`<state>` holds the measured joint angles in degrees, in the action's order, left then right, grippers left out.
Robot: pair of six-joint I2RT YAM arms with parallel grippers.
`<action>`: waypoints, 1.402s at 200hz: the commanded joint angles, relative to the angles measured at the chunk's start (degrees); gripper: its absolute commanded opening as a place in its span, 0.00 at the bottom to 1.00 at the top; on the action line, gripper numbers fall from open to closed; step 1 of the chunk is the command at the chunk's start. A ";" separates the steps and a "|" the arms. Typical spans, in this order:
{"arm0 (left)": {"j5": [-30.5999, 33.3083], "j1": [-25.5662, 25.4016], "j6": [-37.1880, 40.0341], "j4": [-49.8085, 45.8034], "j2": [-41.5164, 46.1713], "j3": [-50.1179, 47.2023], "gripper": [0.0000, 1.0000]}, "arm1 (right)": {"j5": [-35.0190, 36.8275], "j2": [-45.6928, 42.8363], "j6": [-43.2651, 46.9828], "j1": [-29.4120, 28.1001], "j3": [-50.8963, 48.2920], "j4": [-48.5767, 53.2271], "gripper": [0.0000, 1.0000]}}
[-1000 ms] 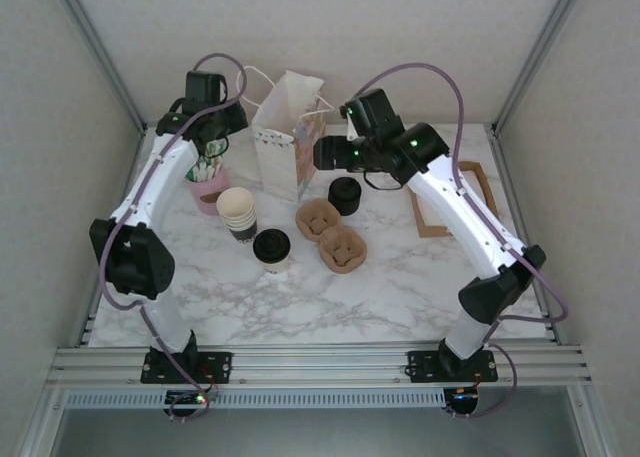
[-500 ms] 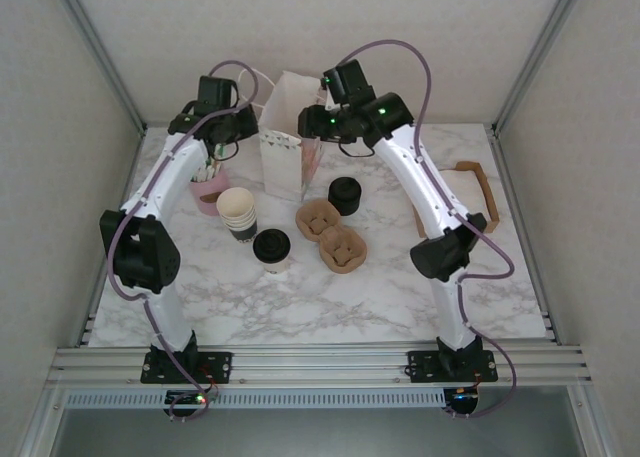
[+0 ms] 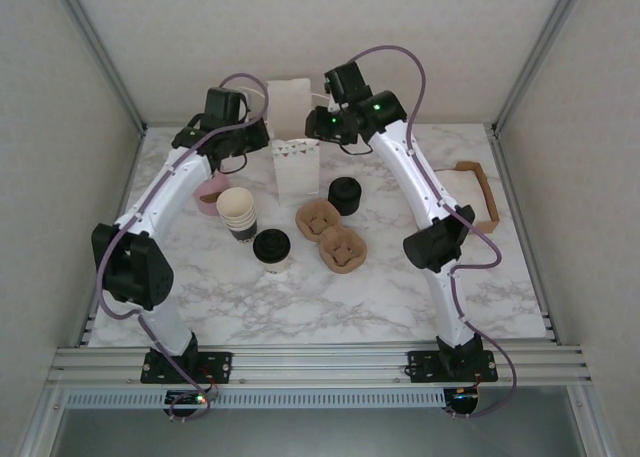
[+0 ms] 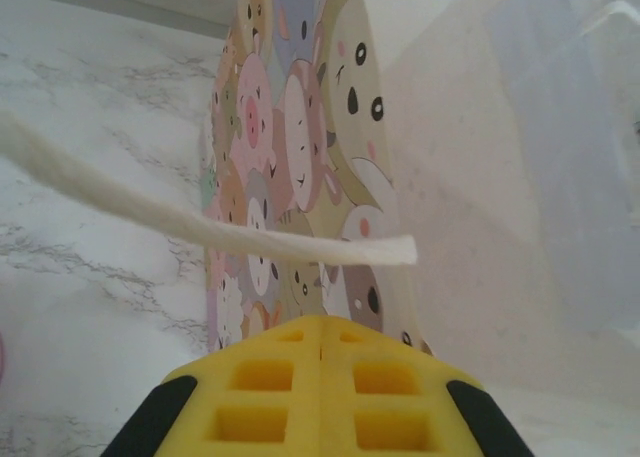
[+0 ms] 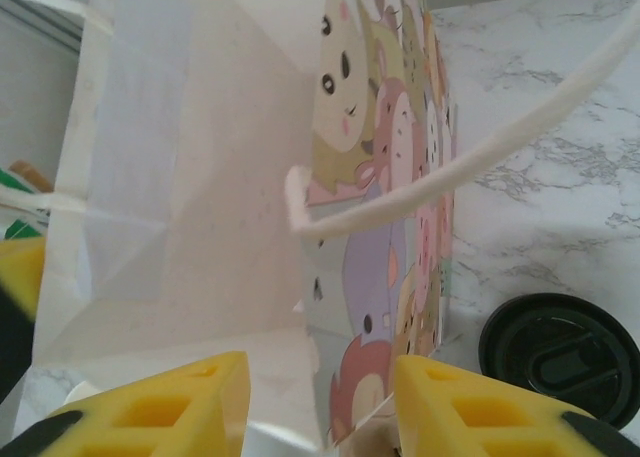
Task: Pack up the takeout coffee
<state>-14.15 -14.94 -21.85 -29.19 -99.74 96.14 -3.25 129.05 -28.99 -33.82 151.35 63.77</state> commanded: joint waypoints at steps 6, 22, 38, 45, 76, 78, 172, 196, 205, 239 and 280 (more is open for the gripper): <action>0.42 -0.40 -0.64 1.68 3.06 -1.55 0.05 | -2.60 3.48 0.10 0.42 3.26 -0.16 0.40; 0.53 -0.37 -0.57 1.68 3.66 -2.08 0.05 | -3.20 4.83 0.21 0.38 4.42 -0.04 0.36; 0.55 -0.44 -0.62 1.77 4.39 -2.65 0.05 | -3.03 5.34 0.27 0.40 4.55 -0.60 0.33; 0.53 -0.36 -0.65 1.85 4.76 -2.90 0.05 | -2.95 5.42 0.36 0.37 4.55 -0.97 0.31; 0.71 -0.39 -0.56 1.83 6.30 -3.82 0.05 | -2.47 4.83 0.69 0.41 4.66 -2.47 0.26; 0.71 -0.41 -0.50 1.81 6.42 -3.91 0.05 | -2.49 4.77 0.69 0.38 4.72 -2.45 0.26; 1.54 -0.43 -0.51 1.76 11.30 -5.64 0.05 | -1.53 1.01 1.80 0.47 5.60 -3.48 0.00; 1.58 -0.39 -0.91 2.11 13.51 -6.13 0.05 | -0.50 -1.81 2.32 0.54 5.71 -3.09 0.00; 1.58 -0.50 -1.18 2.49 14.81 -6.40 0.05 | -0.07 -3.05 2.55 0.59 5.71 -2.80 0.00; 3.11 -1.31 -2.14 2.27 20.55 -6.60 0.05 | 2.26 -8.13 3.73 0.96 4.99 0.19 0.00; 4.12 -2.54 -2.71 1.44 27.05 -6.54 0.06 | 6.57 -16.56 5.26 1.33 -0.11 3.83 0.00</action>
<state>-11.84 -16.58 -23.59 -28.10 -76.34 89.23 -0.60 118.24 -25.67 -33.12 153.62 64.47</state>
